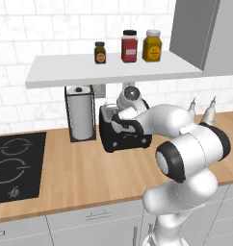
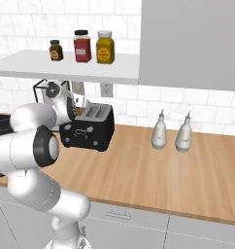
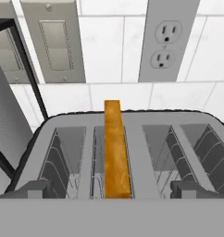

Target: Start the toaster. Once the lever pops up, take the bread to the plate on the dining counter.

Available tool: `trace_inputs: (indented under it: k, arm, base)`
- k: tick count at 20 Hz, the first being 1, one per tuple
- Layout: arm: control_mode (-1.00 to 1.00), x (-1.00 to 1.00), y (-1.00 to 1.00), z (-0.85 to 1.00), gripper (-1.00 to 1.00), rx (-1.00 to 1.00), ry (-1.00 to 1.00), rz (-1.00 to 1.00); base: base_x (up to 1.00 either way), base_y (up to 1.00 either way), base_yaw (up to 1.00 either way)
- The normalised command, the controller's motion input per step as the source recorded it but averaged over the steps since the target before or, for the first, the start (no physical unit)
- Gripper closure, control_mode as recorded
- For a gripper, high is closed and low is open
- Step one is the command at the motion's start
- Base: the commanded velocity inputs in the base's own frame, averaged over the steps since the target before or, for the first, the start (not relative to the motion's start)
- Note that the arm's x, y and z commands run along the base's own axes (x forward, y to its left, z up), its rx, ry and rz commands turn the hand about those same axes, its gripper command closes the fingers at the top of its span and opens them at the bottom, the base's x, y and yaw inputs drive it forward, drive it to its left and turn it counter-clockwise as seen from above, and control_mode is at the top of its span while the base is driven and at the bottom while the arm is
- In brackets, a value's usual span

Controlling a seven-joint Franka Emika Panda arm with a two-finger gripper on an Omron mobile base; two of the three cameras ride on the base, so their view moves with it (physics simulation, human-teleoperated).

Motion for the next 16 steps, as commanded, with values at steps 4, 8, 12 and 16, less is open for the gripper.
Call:
trace_inputs:
  k: [4, 8, 12, 16]
  arm:
    - [-1.00, 0.05, 0.00, -0.01, -1.00, 0.00, 0.00, 0.00]
    - [-1.00, 0.04, 0.00, -0.01, -1.00, 0.00, 0.00, 0.00]
    - [-1.00, 0.03, 0.00, 0.00, -1.00, 0.00, 0.00, 0.00]
    - [-1.00, 0.01, 0.00, -0.04, -1.00, 0.00, 0.00, 0.00]
  base:
    - [0.00, 0.00, 0.00]
    - [0.00, 0.00, 0.00]
    - [0.00, 0.00, 0.00]
    - [0.00, 0.00, 0.00]
